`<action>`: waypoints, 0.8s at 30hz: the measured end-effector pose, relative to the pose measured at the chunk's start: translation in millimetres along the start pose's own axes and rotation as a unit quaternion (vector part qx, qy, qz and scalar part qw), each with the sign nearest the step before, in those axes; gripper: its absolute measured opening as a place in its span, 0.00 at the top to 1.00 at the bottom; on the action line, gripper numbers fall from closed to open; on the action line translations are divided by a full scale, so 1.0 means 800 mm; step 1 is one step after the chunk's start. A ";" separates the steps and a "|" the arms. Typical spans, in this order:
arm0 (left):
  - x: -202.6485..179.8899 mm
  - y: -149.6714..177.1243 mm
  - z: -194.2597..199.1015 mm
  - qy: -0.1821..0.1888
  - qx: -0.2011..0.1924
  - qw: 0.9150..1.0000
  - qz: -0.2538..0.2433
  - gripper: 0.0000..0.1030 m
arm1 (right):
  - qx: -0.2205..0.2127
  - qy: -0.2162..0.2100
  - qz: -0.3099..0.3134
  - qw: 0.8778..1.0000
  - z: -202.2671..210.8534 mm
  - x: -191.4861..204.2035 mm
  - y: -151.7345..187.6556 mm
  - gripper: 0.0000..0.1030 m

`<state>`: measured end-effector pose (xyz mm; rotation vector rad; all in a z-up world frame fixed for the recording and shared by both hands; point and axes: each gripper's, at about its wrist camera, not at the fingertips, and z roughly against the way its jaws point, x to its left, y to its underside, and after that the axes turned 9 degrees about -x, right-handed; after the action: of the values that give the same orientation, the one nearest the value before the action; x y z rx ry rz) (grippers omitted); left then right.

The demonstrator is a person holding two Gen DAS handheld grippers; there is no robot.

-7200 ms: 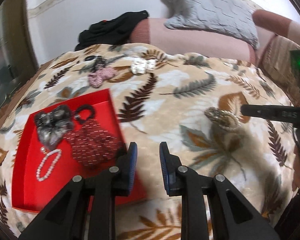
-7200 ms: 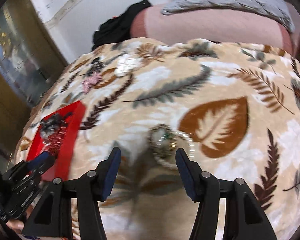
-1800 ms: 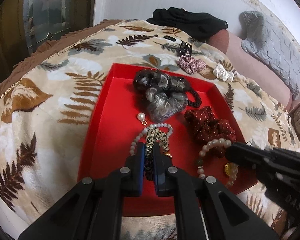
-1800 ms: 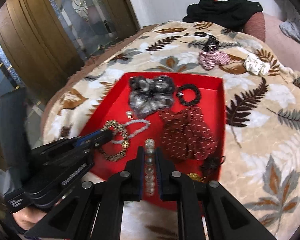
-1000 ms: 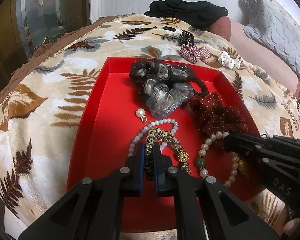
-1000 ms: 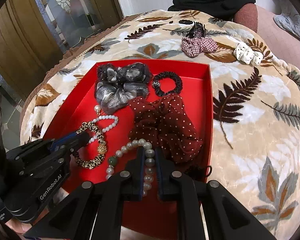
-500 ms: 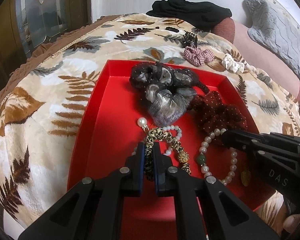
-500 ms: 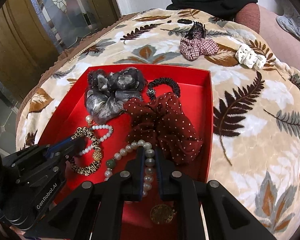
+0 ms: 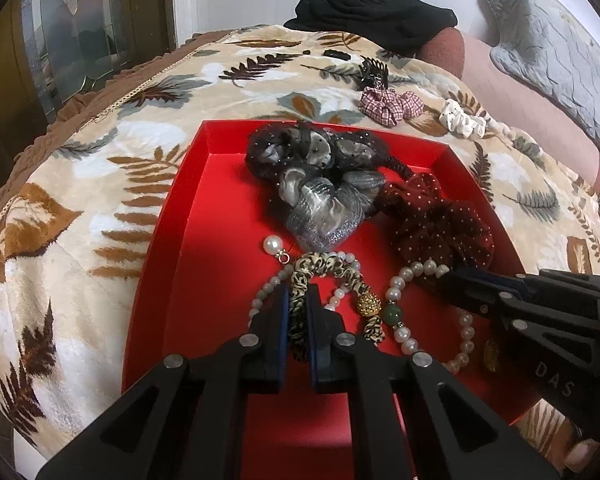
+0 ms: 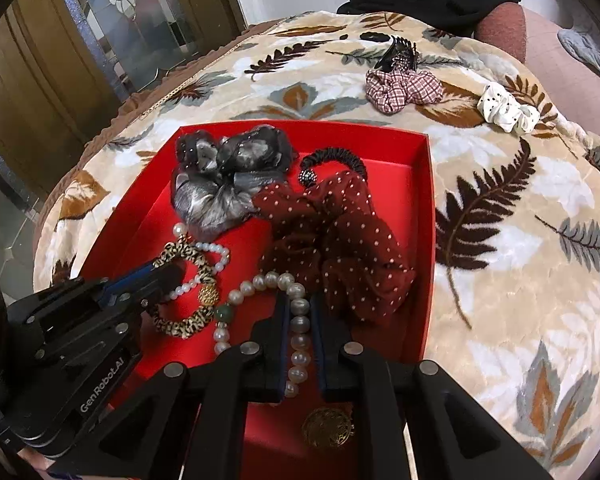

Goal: Organize jewelry
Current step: 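Lower both bracelets into the tray and open both tools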

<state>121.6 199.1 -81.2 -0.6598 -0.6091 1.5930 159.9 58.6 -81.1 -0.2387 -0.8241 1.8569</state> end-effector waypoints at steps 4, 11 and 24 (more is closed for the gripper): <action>-0.001 0.001 0.002 0.001 -0.001 1.000 -0.002 0.93 | 0.004 -0.006 -0.002 1.000 0.003 0.000 0.003 0.88; -0.004 0.002 0.005 0.006 -0.005 1.000 -0.007 0.93 | 0.004 -0.010 -0.002 1.000 0.009 0.002 0.003 0.88; -0.007 0.001 0.005 0.009 -0.006 1.000 -0.012 0.93 | -0.013 -0.002 -0.008 1.000 0.018 -0.006 -0.016 0.79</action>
<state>118.6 193.4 -78.4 -0.6729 -0.6101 1.5608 164.2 51.3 -63.5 -0.2439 -0.8499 1.8334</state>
